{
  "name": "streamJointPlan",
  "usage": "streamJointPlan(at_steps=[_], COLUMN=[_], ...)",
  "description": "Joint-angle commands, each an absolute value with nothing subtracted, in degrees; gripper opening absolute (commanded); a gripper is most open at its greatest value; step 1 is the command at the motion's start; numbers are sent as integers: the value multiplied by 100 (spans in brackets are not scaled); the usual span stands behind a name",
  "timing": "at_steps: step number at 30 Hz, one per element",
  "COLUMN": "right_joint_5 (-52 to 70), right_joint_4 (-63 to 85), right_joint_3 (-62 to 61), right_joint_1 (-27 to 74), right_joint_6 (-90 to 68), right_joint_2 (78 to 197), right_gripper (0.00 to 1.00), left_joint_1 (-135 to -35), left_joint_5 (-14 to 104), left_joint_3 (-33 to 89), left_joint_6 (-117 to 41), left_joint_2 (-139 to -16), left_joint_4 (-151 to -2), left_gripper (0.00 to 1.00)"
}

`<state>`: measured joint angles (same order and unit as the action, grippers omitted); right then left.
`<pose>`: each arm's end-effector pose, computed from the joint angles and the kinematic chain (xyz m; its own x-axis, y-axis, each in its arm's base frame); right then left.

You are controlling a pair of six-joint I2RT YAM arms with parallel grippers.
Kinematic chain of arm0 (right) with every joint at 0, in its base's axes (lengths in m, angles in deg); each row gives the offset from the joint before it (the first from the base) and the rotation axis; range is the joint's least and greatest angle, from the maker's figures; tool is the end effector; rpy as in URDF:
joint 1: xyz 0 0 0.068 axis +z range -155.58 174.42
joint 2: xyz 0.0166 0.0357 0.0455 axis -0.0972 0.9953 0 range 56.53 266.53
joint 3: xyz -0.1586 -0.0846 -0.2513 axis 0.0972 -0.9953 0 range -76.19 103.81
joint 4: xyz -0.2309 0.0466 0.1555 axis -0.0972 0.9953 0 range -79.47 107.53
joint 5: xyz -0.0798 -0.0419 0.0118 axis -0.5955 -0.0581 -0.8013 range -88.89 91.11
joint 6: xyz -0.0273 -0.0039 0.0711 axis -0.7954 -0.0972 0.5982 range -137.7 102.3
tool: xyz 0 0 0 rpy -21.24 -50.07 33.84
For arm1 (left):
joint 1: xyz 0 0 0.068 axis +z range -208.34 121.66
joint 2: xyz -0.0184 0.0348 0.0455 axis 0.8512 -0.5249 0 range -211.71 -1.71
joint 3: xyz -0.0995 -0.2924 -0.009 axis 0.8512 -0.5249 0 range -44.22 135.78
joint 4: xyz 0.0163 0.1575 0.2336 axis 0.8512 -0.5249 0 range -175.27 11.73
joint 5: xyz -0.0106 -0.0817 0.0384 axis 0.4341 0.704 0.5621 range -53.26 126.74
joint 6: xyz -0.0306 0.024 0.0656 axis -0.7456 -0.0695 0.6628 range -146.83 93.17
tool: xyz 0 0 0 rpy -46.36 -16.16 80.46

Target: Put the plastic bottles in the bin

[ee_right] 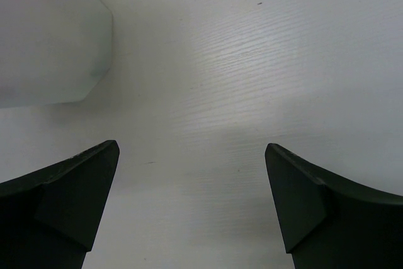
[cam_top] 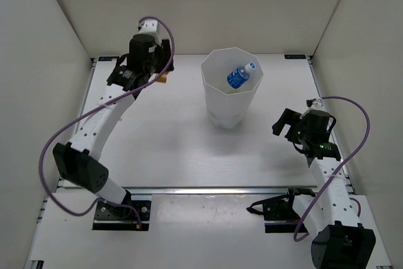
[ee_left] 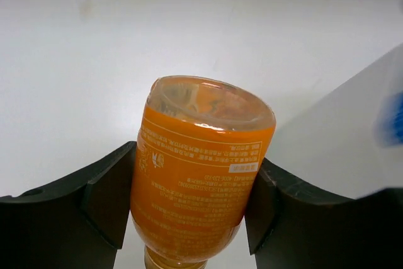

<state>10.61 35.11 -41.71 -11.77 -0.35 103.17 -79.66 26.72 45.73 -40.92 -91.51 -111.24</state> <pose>0.1972 -0.0106 0.2525 -0.5752 0.3582 -0.7354 0.1533 0.9303 0.3332 0.3781 -0.1354 0.4009 -0.5437 -0.0452 -0.8380 0.0923 0.9893 -0.1132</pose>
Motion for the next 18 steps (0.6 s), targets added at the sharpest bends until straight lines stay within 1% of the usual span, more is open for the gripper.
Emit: streamJointPlan(at_steps=[1, 4, 6, 7, 8, 11, 12, 13, 15, 16, 18], right_joint_5=[832, 911, 885, 867, 858, 876, 850, 884, 806, 780, 691], right_joint_4=[3330, 3250, 3320, 3294, 3311, 3355, 3329, 3329, 3373, 3390, 3470], right_joint_3=[-4165, -4217, -4147, -4191, -4156, -4121, -4121, -4121, -4121, -4095, -4033], right_joint_1=[-1094, -1085, -1085, -1085, -1102, -1068, -1094, -1102, -1094, -1059, -1120], right_joint_6=[-240, -266, -293, -276, -328, -381, -381, -416, -407, -442, -442], right_joint_2=[10294, 10171, 10188, 10145, 10162, 10110, 10075, 10057, 10013, 10004, 10030], right_gripper=[99, 99, 99, 99, 99, 99, 99, 99, 99, 99, 99], left_joint_1=[-8513, -8812, -9067, -9234, -9427, -9657, -9683, -9736, -9894, -9929, -10026], left_joint_5=[1749, 2293, 2408, 2469, 2374, 2373, 2634, 2689, 2707, 2698, 2646], left_joint_3=[5236, 5386, 5526, 5588, 5676, 6614, 6713, 6870, 7161, 7327, 7452], left_joint_6=[-4642, -5002, -5056, -4986, -4968, -4959, -4942, -4933, -4881, -4837, -4757], left_joint_2=[-8671, -8748, -9038, -9170, -9432, -10242, -10470, -10568, -10849, -10885, -10894], left_joint_4=[-10553, -9403, -8998, -8709, -8680, -9004, -9074, -9144, -9294, -9399, -9497], left_gripper=[54, 60, 62, 66, 68, 73, 80, 90, 97, 99, 99])
